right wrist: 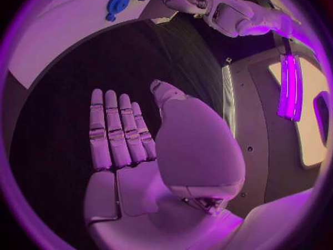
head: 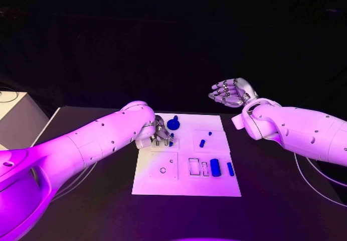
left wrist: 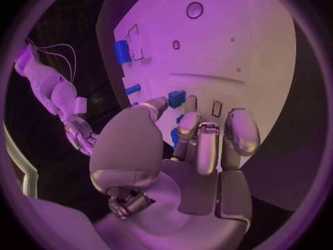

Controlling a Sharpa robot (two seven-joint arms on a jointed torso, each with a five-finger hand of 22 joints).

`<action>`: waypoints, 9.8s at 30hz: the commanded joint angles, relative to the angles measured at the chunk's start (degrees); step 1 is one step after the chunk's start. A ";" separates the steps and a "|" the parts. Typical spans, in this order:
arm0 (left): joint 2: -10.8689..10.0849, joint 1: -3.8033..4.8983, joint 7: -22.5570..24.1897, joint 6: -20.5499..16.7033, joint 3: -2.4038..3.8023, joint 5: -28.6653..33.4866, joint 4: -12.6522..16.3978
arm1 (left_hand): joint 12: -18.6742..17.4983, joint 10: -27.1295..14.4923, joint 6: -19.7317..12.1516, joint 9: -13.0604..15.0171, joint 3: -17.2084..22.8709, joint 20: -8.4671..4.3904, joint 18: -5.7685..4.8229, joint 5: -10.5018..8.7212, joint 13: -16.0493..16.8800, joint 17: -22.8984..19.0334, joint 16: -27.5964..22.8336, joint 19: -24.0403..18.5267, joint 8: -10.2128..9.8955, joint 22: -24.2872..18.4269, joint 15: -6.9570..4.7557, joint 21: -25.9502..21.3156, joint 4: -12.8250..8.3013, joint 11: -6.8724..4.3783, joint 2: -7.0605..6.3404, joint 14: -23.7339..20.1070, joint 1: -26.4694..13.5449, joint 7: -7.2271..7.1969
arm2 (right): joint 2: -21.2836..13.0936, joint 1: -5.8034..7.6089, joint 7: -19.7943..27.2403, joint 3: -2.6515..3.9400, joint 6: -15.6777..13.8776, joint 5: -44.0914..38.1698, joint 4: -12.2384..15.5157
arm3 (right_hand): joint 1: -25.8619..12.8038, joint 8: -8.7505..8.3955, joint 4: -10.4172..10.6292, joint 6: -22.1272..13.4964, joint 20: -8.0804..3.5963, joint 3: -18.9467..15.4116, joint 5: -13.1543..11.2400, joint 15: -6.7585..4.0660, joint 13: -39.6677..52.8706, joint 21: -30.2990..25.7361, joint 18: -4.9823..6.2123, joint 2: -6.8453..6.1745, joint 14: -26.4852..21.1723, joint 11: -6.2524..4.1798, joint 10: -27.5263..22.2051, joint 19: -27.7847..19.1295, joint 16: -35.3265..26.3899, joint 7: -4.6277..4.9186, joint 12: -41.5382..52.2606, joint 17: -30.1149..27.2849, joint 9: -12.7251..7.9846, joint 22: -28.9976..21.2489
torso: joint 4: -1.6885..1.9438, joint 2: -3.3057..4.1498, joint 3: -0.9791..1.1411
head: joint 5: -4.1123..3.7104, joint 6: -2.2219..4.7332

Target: Assemble the parts on the task board

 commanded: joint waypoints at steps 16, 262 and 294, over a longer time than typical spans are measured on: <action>0.39 -0.01 1.10 0.73 0.01 0.41 -0.49 | -0.23 -0.27 -0.81 1.19 1.39 -0.52 -0.42 0.17 0.08 11.91 0.22 0.02 0.99 0.21 -0.52 0.33 -0.21 -0.42 1.36 4.98 3.26 -0.60 | 0.14 -0.02 0.21 0.01 0.72 -0.71 0.05 | 0.04 -0.38 0.02 0.36 0.06 -0.36 0.39 -0.10 -0.15 -0.19 0.35 0.64 -0.46 0.37 0.28 -0.38 -0.40 1.44 -0.18 -0.15 -0.03 -0.17 | 0.19 -0.05 0.02 | -0.30 -0.56; -1.41 -0.87 -0.43 -2.23 -1.09 -3.86 2.35 | 0.03 7.89 10.29 28.49 3.36 -4.68 -1.78 1.52 5.22 15.09 1.30 3.93 2.49 7.44 -5.43 3.46 -0.76 -6.06 -4.06 5.95 -6.19 -6.89 | -0.85 -0.76 0.34 0.01 0.86 -0.25 0.45 | -0.32 -1.09 0.45 0.58 0.32 -1.49 0.87 0.13 -1.72 -0.05 0.38 1.03 -0.44 0.60 0.24 -0.81 -1.26 1.71 -0.28 -1.52 -0.14 -1.76 | 0.45 0.11 -0.07 | -0.39 -3.17; -8.08 0.01 1.74 -7.35 7.65 0.54 7.54 | -10.95 -4.70 1.96 26.11 -17.71 -1.39 0.70 -9.49 -10.80 8.12 -1.98 -3.38 -8.55 -4.52 -1.41 -3.84 0.29 -1.40 5.10 3.57 3.04 -1.71 | -1.83 -1.10 0.41 0.01 0.63 -0.19 0.83 | -0.42 -1.22 0.55 0.54 0.39 -1.72 0.85 0.22 -1.88 -0.08 0.36 1.09 -0.61 0.67 0.15 -0.97 -1.44 1.77 -0.32 -1.72 -0.17 -1.99 | 0.44 0.33 0.11 | -0.17 -2.05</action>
